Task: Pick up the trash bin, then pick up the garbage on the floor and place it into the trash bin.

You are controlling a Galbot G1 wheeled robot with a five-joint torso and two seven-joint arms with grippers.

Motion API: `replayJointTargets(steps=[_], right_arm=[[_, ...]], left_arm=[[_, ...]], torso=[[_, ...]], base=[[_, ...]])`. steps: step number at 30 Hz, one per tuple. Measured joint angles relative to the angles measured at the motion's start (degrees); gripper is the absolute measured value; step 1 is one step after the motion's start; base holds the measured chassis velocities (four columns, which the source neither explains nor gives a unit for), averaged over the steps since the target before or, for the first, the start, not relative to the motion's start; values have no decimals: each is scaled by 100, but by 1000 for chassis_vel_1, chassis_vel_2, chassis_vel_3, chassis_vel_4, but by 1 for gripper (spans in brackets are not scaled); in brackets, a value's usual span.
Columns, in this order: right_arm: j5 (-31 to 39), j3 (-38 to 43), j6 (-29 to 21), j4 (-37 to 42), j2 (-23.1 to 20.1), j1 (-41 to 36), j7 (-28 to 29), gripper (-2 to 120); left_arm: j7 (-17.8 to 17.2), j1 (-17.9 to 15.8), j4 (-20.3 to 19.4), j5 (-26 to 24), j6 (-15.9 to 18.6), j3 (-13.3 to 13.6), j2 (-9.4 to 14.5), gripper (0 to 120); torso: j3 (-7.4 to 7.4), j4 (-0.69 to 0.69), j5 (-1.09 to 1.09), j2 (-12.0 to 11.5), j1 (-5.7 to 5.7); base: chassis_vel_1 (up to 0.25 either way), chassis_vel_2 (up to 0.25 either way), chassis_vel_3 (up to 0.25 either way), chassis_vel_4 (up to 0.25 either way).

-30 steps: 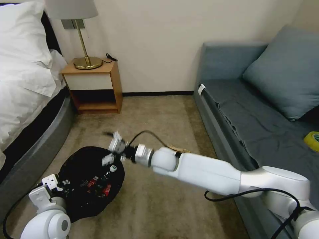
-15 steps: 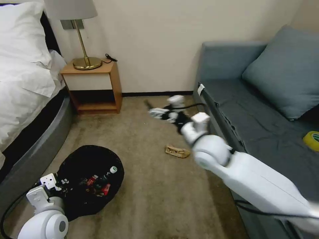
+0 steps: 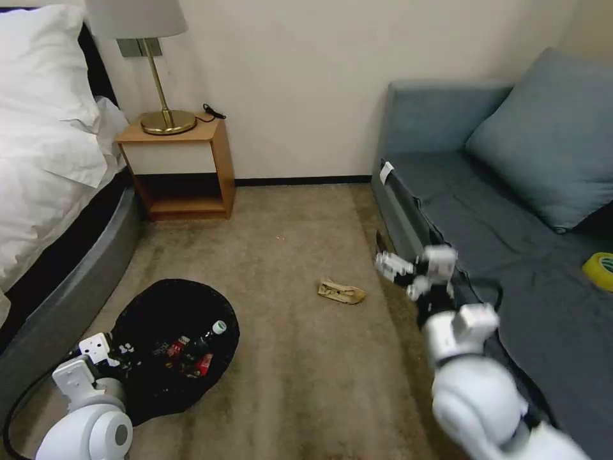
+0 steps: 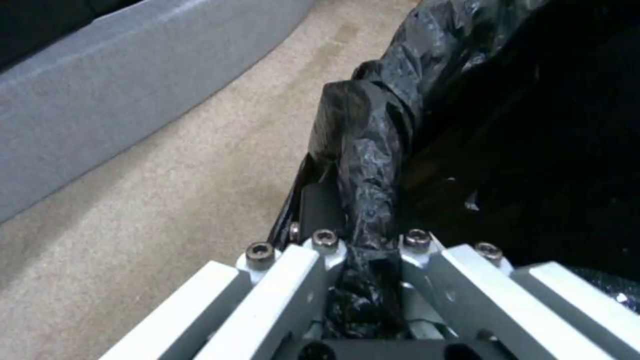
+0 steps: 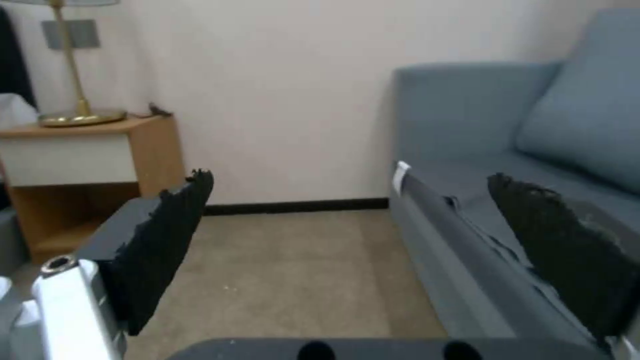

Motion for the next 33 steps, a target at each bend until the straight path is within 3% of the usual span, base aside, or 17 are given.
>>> replayJointTargets(steps=[2, 8, 20, 33], right_arm=[[-324, -60, 78, 4, 321, -229, -86, 100], [-423, -137, 106, -64, 483, -305, -213, 100], [-204, -171, 132, -333, 184, 53, -356, 100], [-87, -224, 130, -531, -16, 243, -369, 100]], left_arm=[[3, -1, -10, -18, -2, -11, 0, 2], [5, -1, -14, -48, -7, -29, 0, 2], [18, -6, 1, -61, -39, -57, -32, 2], [25, -31, 32, -64, -50, -58, -44, 2]], torso=[[0, 0, 0, 0, 0], [0, 1, 0, 0, 0], [0, 1, 1, 0, 0], [1, 0, 1, 0, 0]], base=[[0, 0, 0, 0], [0, 0, 0, 0], [-34, 29, 27, -34], [-165, 176, 163, -165]])
